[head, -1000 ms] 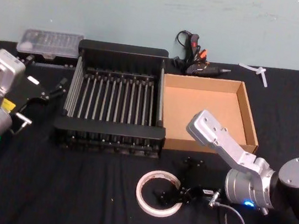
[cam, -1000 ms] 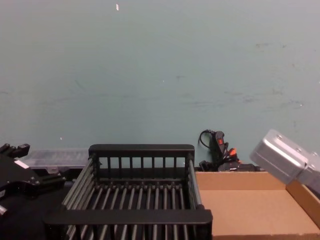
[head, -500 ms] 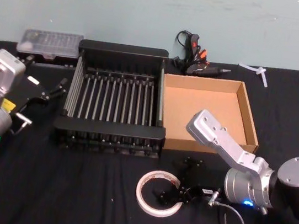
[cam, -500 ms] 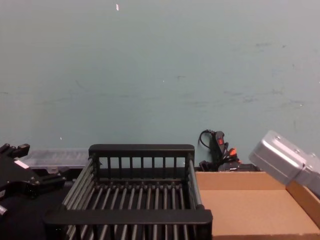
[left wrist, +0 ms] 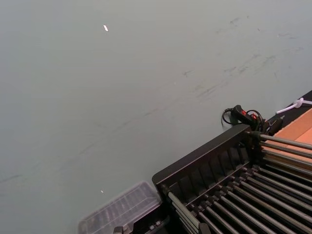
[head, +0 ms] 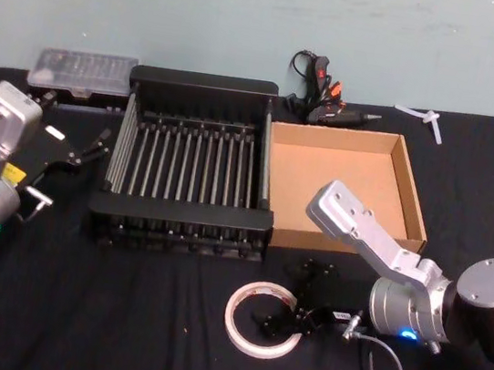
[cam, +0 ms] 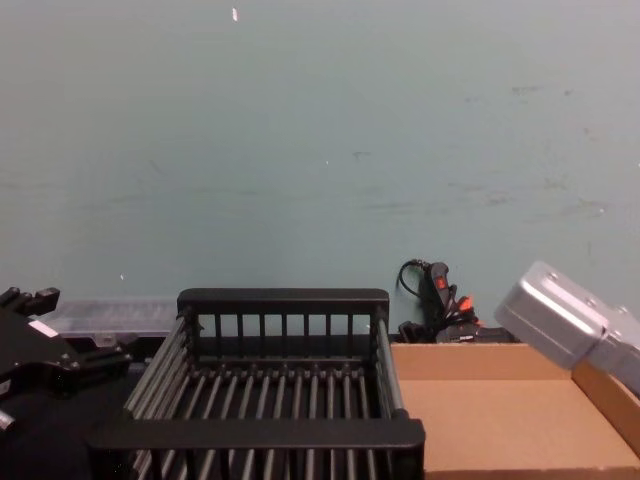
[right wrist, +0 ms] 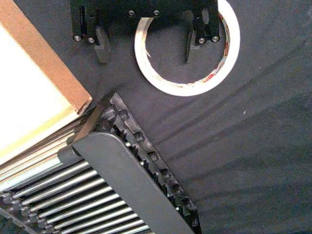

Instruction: Pick up the white tape and place it into the black box , Pick up the silver tape and place it into the brown box.

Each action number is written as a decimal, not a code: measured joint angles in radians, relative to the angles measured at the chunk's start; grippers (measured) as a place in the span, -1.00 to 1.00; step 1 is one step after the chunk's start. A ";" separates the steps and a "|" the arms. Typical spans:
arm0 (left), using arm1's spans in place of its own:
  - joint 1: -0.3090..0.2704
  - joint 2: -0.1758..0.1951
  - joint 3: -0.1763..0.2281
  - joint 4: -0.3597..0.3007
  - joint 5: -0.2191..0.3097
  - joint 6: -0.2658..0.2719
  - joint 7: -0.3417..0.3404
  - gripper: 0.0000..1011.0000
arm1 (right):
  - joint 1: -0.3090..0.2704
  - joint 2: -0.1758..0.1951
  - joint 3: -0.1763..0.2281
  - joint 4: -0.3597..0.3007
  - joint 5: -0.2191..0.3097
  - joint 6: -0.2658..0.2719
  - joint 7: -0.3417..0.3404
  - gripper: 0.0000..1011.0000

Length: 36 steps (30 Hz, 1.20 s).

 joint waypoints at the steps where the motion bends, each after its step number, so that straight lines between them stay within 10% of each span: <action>1: 0.000 0.000 0.000 0.000 0.000 0.000 0.000 0.98 | 0.000 0.000 0.000 0.000 0.000 0.000 0.000 0.98; 14: 0.000 0.000 0.000 0.000 0.000 0.000 0.000 0.98 | -0.001 0.000 0.000 0.000 0.000 0.000 -0.001 0.68; 36: 0.000 0.000 0.000 0.000 0.000 0.000 0.000 0.98 | -0.001 0.000 0.001 -0.001 0.000 0.000 -0.001 -0.69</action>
